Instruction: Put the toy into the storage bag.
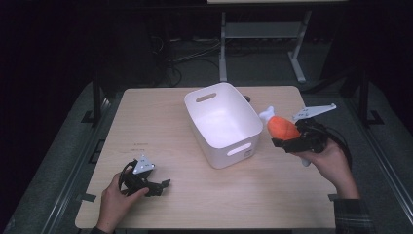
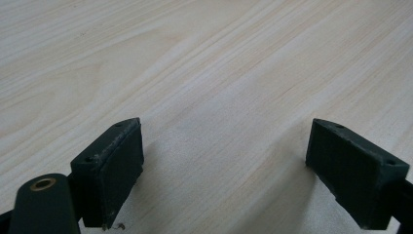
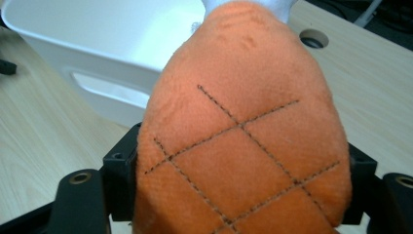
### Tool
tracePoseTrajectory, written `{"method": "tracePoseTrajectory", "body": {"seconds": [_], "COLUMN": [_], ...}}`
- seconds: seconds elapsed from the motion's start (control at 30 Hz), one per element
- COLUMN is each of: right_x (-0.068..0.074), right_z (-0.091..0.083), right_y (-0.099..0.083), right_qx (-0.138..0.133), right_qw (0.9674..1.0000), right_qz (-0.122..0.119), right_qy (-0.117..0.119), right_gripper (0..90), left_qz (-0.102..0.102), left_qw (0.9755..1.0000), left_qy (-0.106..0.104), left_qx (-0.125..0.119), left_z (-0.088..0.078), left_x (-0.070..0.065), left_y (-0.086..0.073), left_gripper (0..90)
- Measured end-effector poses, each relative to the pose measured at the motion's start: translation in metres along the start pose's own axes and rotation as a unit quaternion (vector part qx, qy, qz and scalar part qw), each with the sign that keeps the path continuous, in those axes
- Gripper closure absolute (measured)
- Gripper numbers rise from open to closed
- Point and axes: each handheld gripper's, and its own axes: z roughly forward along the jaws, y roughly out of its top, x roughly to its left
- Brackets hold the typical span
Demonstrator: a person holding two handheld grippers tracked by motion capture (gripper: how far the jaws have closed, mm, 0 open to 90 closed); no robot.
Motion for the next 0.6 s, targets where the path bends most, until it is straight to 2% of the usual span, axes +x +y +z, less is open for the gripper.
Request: {"method": "tracePoseTrajectory", "body": {"seconds": [0.6], "right_x": [0.008], "right_z": [0.015], "right_y": [0.046], "right_qx": [-0.006], "right_qw": [0.9998], "right_qz": [-0.009], "right_qy": [0.019], "right_gripper": [25.6], "left_qz": [-0.001], "left_qw": [1.0000], "left_qy": [0.000], "left_qx": [0.000], "left_z": [0.000], "left_x": [0.000], "left_y": [0.000], "left_gripper": [12.9]}}
